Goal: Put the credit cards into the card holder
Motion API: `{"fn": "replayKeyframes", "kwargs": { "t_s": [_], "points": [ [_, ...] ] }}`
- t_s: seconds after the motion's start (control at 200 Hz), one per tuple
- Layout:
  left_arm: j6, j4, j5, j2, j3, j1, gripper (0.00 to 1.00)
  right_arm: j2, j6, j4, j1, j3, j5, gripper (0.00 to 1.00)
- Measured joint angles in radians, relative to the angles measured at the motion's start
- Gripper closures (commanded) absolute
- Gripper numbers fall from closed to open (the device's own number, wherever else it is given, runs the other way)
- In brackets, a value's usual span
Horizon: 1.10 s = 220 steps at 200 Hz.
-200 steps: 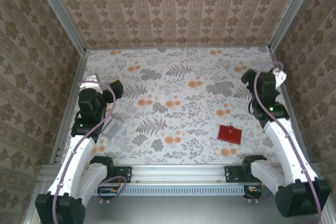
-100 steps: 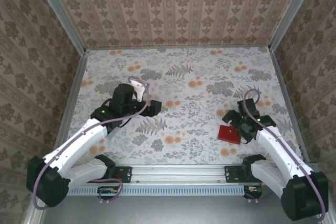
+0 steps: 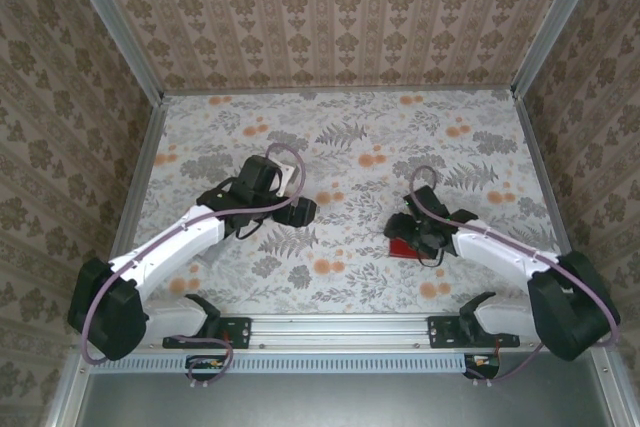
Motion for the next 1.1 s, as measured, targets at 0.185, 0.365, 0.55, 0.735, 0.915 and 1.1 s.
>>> {"fn": "replayKeyframes", "kwargs": {
  "t_s": [0.185,0.365,0.55,0.735,0.915,1.1],
  "points": [
    [-0.026,-0.004,0.000,-0.035,-0.026,0.004,0.00,0.222,0.003,0.162,0.122,0.150,-0.058,0.15],
    [-0.052,-0.007,0.011,-0.073,-0.044,0.027,0.00,0.304,-0.040,0.179,0.161,0.274,-0.112,0.12],
    [-0.075,0.024,0.047,-0.083,-0.089,0.026,0.00,0.163,-0.148,0.093,0.112,0.243,-0.071,0.18],
    [-0.084,0.077,0.080,-0.058,-0.111,0.011,0.03,0.051,-0.246,0.054,-0.005,0.100,-0.135,0.30],
    [-0.102,0.138,0.126,-0.006,-0.111,0.006,0.14,0.173,-0.334,0.045,-0.023,0.090,-0.277,0.48],
    [-0.133,0.189,0.185,0.050,-0.113,0.006,0.17,0.275,-0.356,0.067,-0.030,0.136,-0.388,0.78]
  ]
}}
